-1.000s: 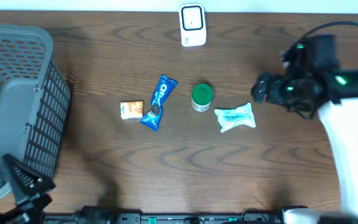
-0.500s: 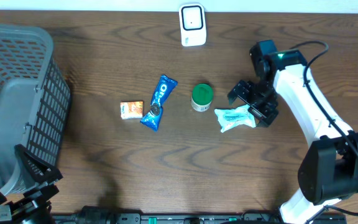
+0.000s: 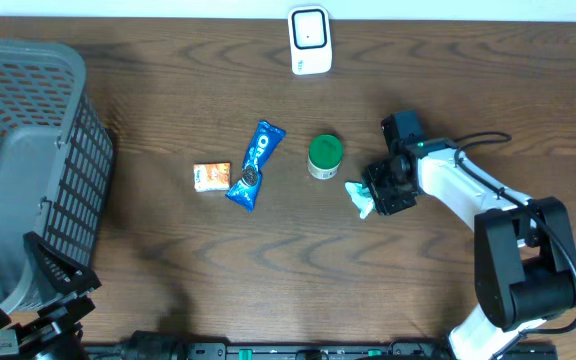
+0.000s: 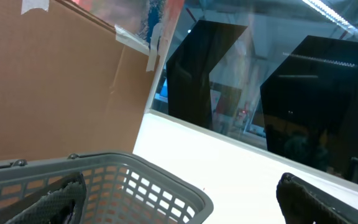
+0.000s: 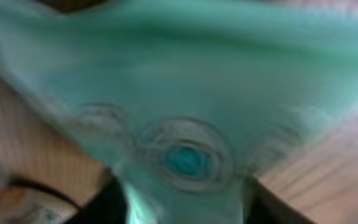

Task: Scan the item barcode
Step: 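Reach the right gripper to the mint-green wipes pack and grasp it, then lift the wipes pack and carry it toward the white scanner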

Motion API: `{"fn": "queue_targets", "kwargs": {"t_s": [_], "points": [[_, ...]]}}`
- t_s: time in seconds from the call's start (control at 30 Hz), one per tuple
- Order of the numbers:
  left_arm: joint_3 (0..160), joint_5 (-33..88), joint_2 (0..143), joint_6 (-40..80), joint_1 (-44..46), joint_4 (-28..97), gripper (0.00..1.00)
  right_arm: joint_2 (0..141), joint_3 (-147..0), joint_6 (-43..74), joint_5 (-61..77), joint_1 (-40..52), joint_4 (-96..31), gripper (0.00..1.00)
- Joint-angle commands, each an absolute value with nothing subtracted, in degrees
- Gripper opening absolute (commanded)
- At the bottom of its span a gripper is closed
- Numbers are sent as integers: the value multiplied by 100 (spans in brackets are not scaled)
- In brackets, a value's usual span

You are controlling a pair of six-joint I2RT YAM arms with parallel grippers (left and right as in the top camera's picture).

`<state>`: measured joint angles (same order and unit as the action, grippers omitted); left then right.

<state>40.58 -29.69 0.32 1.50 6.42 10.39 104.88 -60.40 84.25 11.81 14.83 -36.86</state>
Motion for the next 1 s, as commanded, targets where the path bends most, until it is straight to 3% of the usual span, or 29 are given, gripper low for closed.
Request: {"fn": "queue_targets", "kwargs": {"t_s": [0.0,0.17,0.3,0.4,0.53,0.67,0.8,0.97], "points": [[4064,-2915,16,158,611,1031,98,10527,-5848,8495,952,1498,-3636,1],[4060,-2915,16,158,611,1153,98,10510,-6296,7085,1144,1498,-3699,1],[4053,-2915,16,158,611,1216,98,10425,-6805,5415,2163,1498,-3815,1],[4053,-2912,16,158,611,1262,98,10357,-7168,4456,3496,1439,-3994,1],[4049,-2915,16,158,611,1278,98,10337,-7435,2989,6285,1232,-3944,1],[4049,-2915,16,156,611,1278,98,10335,-7435,2484,8064,965,-4185,1],[4049,-2912,16,158,611,1280,98,10328,-7435,2080,8350,770,-4464,1],[4032,-2912,16,158,611,1288,98,10326,-7437,-307,8947,858,-4401,1]]}}
